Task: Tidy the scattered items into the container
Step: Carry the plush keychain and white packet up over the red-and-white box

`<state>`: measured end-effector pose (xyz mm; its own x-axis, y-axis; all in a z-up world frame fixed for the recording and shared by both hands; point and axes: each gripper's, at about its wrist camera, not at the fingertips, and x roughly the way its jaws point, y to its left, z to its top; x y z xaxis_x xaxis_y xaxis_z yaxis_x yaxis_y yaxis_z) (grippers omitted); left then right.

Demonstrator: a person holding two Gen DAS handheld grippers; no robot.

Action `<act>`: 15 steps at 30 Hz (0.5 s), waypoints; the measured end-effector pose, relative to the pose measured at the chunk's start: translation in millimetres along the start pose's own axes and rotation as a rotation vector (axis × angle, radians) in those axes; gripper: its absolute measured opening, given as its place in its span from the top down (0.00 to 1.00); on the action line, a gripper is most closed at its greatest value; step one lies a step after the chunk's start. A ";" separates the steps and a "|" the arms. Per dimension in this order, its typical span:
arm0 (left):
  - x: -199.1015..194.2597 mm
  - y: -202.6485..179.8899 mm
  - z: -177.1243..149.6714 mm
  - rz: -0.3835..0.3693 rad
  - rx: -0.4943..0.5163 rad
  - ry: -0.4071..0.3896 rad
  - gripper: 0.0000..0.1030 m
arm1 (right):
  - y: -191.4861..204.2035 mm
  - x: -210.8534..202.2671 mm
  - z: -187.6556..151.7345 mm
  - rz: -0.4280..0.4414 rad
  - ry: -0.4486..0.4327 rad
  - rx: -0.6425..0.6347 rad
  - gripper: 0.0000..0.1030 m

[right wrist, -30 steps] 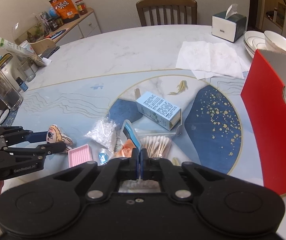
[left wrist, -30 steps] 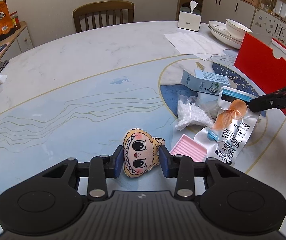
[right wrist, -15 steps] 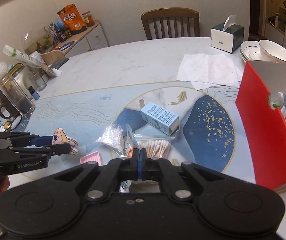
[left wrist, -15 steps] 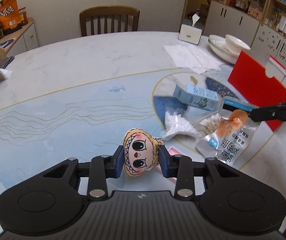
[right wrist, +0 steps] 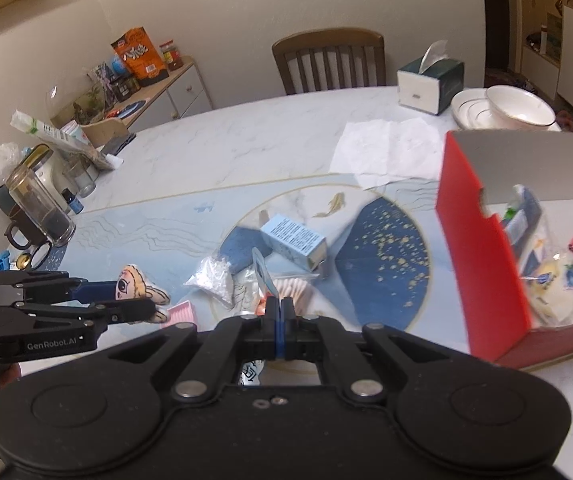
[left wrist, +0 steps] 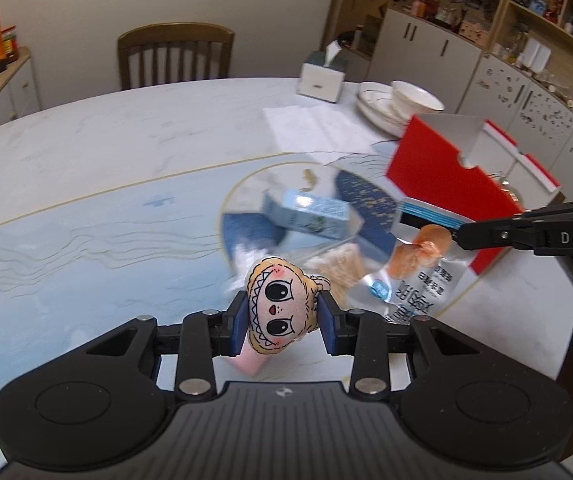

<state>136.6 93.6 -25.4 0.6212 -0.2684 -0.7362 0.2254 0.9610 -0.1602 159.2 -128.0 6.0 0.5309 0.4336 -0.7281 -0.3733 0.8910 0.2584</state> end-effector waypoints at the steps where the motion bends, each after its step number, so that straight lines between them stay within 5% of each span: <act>1: -0.3 -4.4 1.9 -0.008 0.006 -0.003 0.67 | -2.7 -4.1 1.0 -0.001 -0.007 0.005 1.00; 15: 2.9 -64.4 34.6 -0.073 0.089 -0.038 0.67 | -51.0 -53.0 20.4 -0.043 -0.112 0.043 1.00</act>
<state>149.9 28.6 5.5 0.6286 -0.3412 -0.6989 0.3353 0.9297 -0.1523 165.6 -193.7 44.4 0.6281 0.4054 -0.6642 -0.3167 0.9129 0.2577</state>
